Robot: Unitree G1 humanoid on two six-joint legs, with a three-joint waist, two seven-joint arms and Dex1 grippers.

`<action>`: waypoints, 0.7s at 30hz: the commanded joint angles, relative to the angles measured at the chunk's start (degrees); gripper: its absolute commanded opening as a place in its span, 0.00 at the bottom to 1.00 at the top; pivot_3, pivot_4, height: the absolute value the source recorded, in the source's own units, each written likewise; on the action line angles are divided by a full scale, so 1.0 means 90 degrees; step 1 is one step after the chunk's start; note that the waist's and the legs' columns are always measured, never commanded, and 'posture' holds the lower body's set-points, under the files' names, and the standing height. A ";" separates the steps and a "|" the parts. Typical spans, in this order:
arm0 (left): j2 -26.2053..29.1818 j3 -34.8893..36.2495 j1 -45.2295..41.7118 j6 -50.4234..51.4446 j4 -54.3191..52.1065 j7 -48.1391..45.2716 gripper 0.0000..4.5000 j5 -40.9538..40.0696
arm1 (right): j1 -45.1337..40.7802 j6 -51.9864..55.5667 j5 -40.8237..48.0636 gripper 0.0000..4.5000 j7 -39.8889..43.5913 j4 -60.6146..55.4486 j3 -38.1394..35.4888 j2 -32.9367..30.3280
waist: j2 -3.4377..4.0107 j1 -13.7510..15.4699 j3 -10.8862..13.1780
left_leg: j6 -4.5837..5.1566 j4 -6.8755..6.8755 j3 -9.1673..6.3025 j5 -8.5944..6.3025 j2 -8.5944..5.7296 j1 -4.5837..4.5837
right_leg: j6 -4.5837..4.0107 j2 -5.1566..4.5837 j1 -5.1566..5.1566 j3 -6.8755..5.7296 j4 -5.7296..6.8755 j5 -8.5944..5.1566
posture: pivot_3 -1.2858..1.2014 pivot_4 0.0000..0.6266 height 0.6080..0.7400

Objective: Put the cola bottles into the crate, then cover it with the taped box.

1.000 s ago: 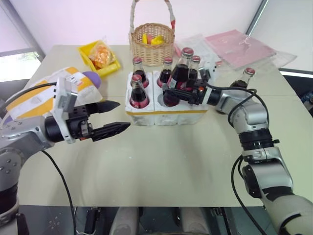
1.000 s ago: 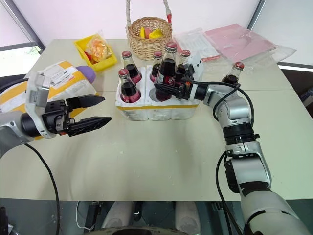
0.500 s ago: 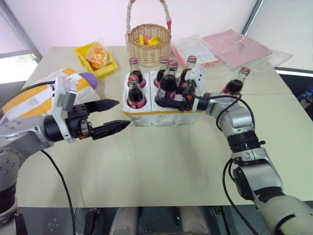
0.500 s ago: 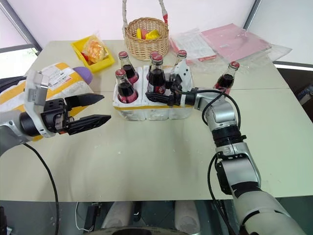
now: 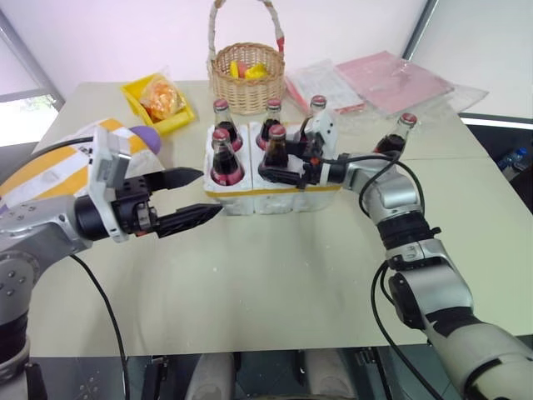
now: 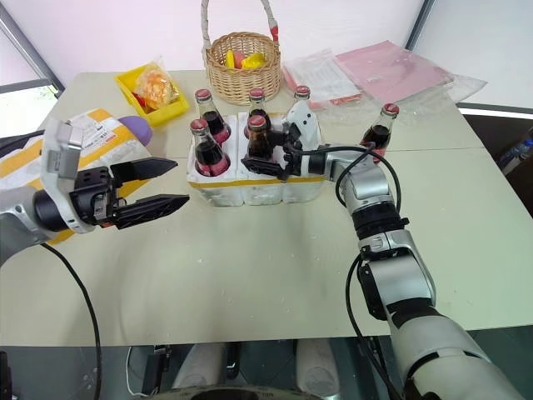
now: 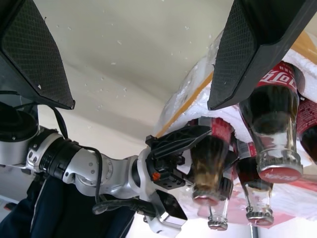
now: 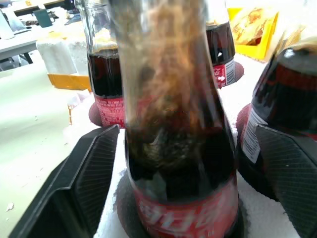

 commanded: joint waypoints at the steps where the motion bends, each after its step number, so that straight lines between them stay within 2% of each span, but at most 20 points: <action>1: 0.0074 0.0026 -0.0141 -0.0159 -0.0031 -0.0047 1.00 0.0035 | 0.0220 0.0258 0.0136 0.99 0.0114 -0.0561 -0.0157 -0.0200 | 0.0000 0.0010 0.0000 | 0.0000 -0.0002 0.0000 0.0000 0.0000 0.0000 | 0.0000 0.0000 -0.0001 0.0000 -0.0001 0.0000 | 0.52 0.24 0.98; 4: 0.0065 -0.0032 -0.0174 -0.0184 0.0013 -0.0075 1.00 0.0052 | 0.0457 0.0593 0.0298 0.99 0.0130 -0.1247 -0.0295 -0.0488 | 0.0000 0.0065 0.0000 | 0.0000 -0.0009 -0.0001 0.0000 0.0000 -0.0006 | 0.0009 0.0000 -0.0005 0.0000 -0.0004 0.0005 | 0.52 0.24 0.98; 7: 0.0043 -0.0123 -0.0232 -0.0207 0.0105 -0.0155 1.00 0.0118 | 0.0907 0.1251 0.0704 0.99 0.0099 -0.2456 -0.0647 -0.1014 | 0.0001 0.0124 0.0001 | 0.0000 -0.0012 0.0001 0.0000 0.0000 -0.0015 | 0.0011 -0.0001 -0.0015 0.0000 -0.0010 0.0006 | 0.52 0.24 0.98; 13: -0.0024 -0.0414 -0.0489 -0.0304 0.0381 -0.0351 1.00 0.0328 | 0.1916 0.2146 0.1193 0.99 -0.0382 -0.4165 -0.1365 -0.1828 | 0.0001 0.0173 0.0001 | 0.0000 -0.0018 0.0002 0.0000 0.0002 -0.0019 | -0.0003 0.0000 -0.0025 0.0000 -0.0009 -0.0002 | 0.52 0.24 0.98; 17: -0.0028 -0.0550 -0.0660 -0.0321 0.0475 -0.0499 1.00 0.0376 | 0.2855 0.2650 0.1470 0.99 -0.0669 -0.4989 -0.2084 -0.2427 | 0.0000 0.0199 0.0001 | 0.0000 -0.0015 0.0004 0.0000 0.0002 -0.0020 | -0.0006 0.0000 -0.0021 0.0000 -0.0015 -0.0004 | 0.52 0.24 0.98; 21: -0.0021 -0.0615 -0.0786 -0.0295 0.0471 -0.0622 1.00 0.0371 | 0.3618 0.2786 0.1602 0.99 -0.0896 -0.5167 -0.2744 -0.2841 | 0.0000 0.0206 0.0002 | 0.0000 -0.0014 0.0005 0.0000 0.0002 -0.0023 | -0.0008 -0.0001 -0.0019 0.0000 -0.0024 -0.0005 | 0.52 0.24 0.98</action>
